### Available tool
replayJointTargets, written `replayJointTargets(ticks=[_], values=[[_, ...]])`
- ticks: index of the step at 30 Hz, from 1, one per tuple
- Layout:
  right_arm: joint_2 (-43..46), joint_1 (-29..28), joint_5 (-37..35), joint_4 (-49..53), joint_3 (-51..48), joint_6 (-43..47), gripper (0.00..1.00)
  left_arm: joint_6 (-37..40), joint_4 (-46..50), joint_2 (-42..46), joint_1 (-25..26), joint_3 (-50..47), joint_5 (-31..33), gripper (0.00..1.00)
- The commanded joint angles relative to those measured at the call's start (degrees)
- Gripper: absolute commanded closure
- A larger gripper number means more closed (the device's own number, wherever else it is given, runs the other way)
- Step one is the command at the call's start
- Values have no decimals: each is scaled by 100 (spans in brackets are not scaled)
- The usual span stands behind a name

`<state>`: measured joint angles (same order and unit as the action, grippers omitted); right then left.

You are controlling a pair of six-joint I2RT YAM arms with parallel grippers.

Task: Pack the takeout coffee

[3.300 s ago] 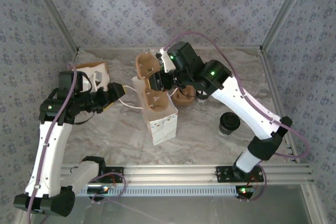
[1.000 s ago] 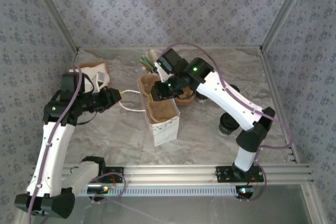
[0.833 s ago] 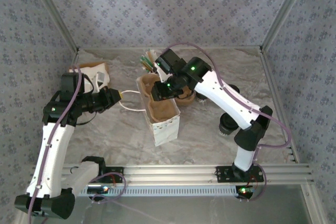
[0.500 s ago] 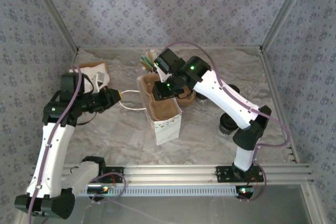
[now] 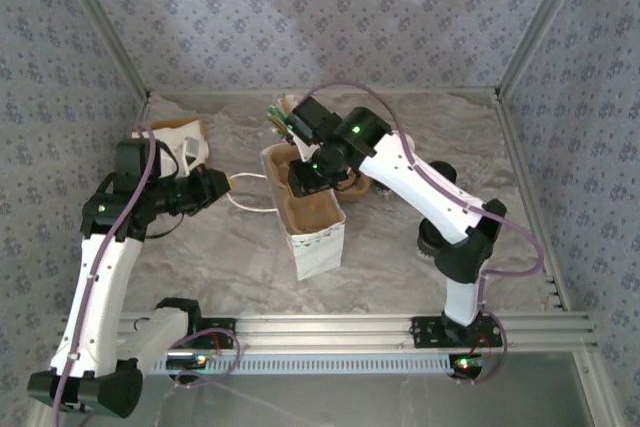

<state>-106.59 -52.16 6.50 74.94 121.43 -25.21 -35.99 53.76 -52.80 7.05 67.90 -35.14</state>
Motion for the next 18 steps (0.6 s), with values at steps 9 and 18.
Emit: replayJointTargets(ticks=[9,18], values=[[-385,-109,-428,660,554,122,67,102,-71,94,-53,57,-44,89],[-638,-214,-685,1045,892,144,67,93,-84,107,-54,50,-80,89]])
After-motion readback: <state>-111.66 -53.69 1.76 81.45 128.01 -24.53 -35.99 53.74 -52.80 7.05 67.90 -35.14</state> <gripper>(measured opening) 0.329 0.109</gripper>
